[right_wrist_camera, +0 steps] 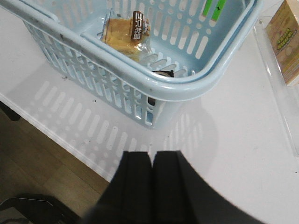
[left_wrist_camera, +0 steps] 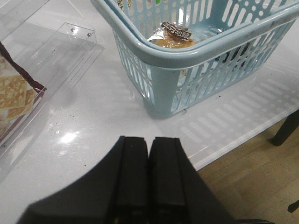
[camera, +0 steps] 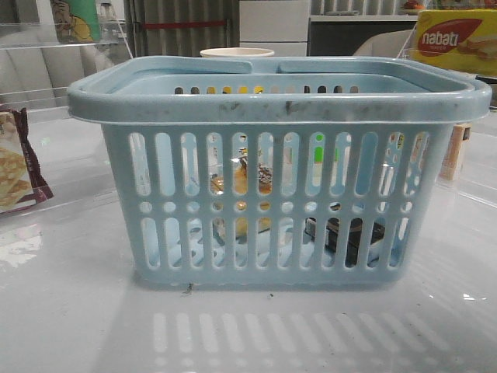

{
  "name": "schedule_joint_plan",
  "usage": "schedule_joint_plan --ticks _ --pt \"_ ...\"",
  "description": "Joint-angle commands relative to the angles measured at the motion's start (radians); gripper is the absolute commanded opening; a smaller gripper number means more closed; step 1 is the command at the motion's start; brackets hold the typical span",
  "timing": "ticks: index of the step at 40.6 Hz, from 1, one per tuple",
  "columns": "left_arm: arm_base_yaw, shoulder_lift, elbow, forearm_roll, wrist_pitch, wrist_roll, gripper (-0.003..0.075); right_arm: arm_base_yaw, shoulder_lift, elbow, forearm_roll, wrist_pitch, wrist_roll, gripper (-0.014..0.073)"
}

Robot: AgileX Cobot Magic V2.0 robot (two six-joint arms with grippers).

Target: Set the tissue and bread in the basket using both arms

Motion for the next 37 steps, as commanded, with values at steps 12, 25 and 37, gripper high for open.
schedule_joint_plan --ticks 12,25,37 --pt "0.247 -0.189 0.172 0.145 -0.396 -0.007 0.0091 0.0 -0.001 -0.027 -0.01 -0.069 -0.006 0.0067" --pt "0.612 -0.448 0.557 -0.004 -0.785 -0.011 0.0091 0.0 -0.001 -0.027 -0.01 -0.069 -0.006 0.0067" --pt "0.637 -0.528 0.694 -0.054 -0.847 -0.011 0.0091 0.0 -0.001 -0.027 -0.01 -0.069 -0.006 0.0067"
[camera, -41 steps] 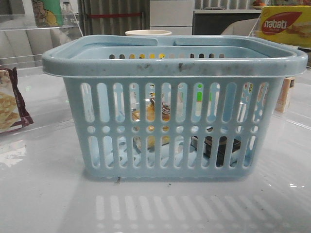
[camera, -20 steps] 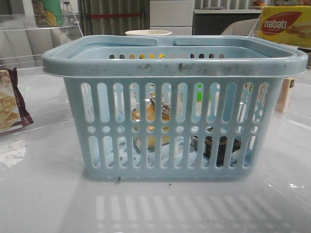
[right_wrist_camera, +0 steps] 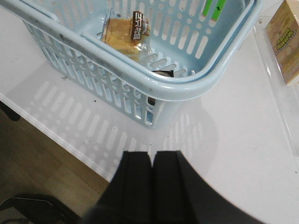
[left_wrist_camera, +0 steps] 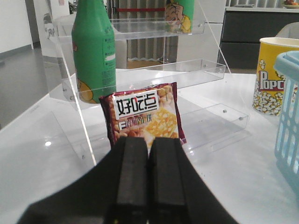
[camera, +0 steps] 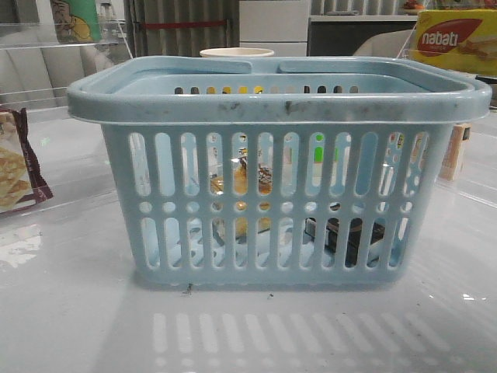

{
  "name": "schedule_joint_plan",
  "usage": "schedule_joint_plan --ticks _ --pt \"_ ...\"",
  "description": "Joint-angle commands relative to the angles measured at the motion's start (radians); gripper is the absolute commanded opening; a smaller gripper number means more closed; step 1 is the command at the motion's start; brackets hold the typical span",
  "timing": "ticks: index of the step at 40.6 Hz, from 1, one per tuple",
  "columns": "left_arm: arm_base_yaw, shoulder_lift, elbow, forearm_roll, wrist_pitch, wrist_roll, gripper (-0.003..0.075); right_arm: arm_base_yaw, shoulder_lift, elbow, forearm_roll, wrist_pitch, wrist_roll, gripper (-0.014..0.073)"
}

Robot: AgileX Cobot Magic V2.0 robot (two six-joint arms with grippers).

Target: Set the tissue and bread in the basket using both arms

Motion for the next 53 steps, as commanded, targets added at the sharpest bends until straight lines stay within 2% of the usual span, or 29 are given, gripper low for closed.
schedule_joint_plan --ticks 1,16,25,53 --pt "-0.002 -0.019 -0.004 -0.022 -0.115 -0.011 0.0091 0.0 -0.001 -0.027 -0.01 -0.068 -0.006 0.0067" --pt "-0.012 -0.019 -0.002 -0.018 -0.14 -0.006 0.0091 0.0 -0.001 -0.027 -0.01 -0.067 -0.006 0.0067" --pt "-0.013 -0.019 -0.002 -0.139 -0.147 0.172 0.0091 0.0 -0.001 -0.027 -0.01 -0.067 -0.006 0.0067" --pt "-0.013 -0.019 -0.002 -0.141 -0.172 0.172 0.009 0.0 -0.001 -0.027 -0.01 -0.067 -0.006 0.0067"
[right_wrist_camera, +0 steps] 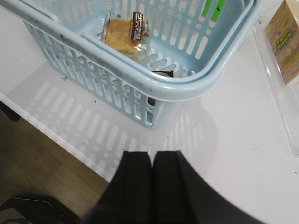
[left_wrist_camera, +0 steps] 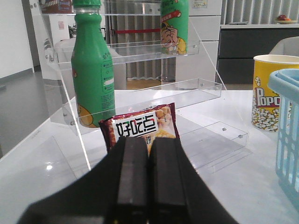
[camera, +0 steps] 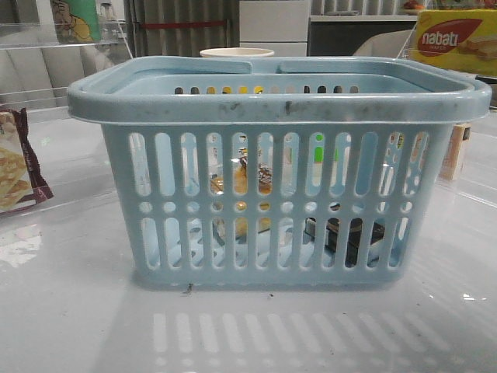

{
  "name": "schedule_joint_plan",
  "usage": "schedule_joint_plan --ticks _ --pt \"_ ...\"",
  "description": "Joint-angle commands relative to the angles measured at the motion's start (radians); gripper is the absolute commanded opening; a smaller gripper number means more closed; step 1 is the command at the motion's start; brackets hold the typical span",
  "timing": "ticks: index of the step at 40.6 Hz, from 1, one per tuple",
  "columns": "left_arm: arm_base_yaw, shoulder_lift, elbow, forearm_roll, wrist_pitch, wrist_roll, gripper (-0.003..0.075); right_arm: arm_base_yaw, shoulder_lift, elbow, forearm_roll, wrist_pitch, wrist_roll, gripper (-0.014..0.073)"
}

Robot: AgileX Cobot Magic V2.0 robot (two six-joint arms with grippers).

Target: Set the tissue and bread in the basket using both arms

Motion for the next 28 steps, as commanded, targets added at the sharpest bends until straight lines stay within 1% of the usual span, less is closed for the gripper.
schedule_joint_plan --ticks 1,16,18,20,22,28 --pt "-0.008 -0.019 -0.002 -0.01 -0.09 0.001 0.009 0.0 0.001 -0.027 -0.01 -0.069 -0.006 0.0067" --pt "-0.008 -0.019 -0.002 -0.01 -0.09 0.001 0.009 0.0 -0.008 -0.018 -0.01 -0.075 -0.006 0.0067" --pt "-0.008 -0.019 -0.002 -0.01 -0.09 0.001 0.009 -0.025 -0.033 0.0 -0.01 -0.093 -0.006 0.0067" --pt "-0.008 -0.019 -0.002 -0.01 -0.09 0.001 0.009 -0.063 -0.068 0.029 -0.01 -0.136 -0.006 0.0067" --pt "-0.008 -0.019 -0.002 -0.01 -0.09 0.001 0.009 -0.128 -0.118 0.087 -0.01 -0.217 -0.006 0.0067" --pt "-0.007 -0.019 -0.002 -0.01 -0.087 0.001 0.009 -0.297 -0.292 0.276 -0.01 -0.526 -0.006 0.0067"
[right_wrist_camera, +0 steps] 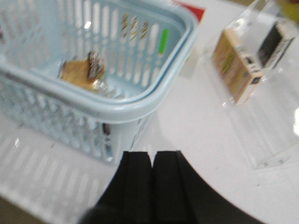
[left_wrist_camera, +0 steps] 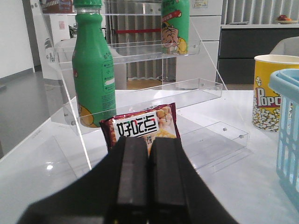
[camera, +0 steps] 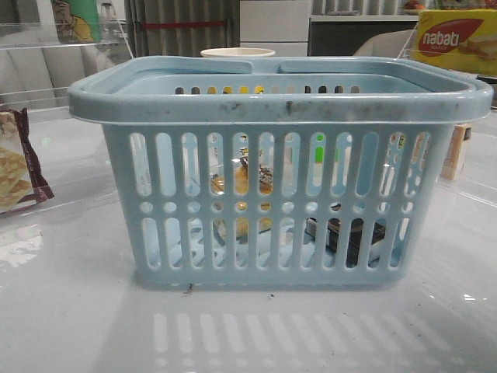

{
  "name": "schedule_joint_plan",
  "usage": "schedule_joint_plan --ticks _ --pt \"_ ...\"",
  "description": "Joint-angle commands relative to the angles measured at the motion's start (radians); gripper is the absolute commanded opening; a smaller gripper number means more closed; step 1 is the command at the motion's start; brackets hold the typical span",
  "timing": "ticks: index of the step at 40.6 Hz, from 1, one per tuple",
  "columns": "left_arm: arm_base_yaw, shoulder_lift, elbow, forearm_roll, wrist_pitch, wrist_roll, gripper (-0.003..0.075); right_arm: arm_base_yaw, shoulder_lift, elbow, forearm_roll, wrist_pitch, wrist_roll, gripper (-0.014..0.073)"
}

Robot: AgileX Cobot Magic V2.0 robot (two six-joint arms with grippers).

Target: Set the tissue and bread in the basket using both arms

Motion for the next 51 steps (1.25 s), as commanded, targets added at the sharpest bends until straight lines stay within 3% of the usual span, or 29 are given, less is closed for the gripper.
schedule_joint_plan --ticks 1,7,22,51 --pt "-0.007 -0.019 -0.002 -0.009 -0.087 0.001 0.009 -0.113 -0.108 0.095 -0.009 -0.278 -0.006 0.0067" --pt "-0.007 -0.019 -0.002 -0.009 -0.086 0.001 0.009 -0.235 -0.256 0.284 -0.009 -0.49 -0.006 0.0067" --pt "-0.007 -0.019 -0.002 -0.009 -0.086 0.001 0.009 -0.266 -0.423 0.543 -0.009 -0.61 -0.006 0.0067" --pt "-0.007 -0.017 -0.002 -0.009 -0.086 0.001 0.009 -0.266 -0.419 0.548 -0.009 -0.605 -0.006 0.0067"
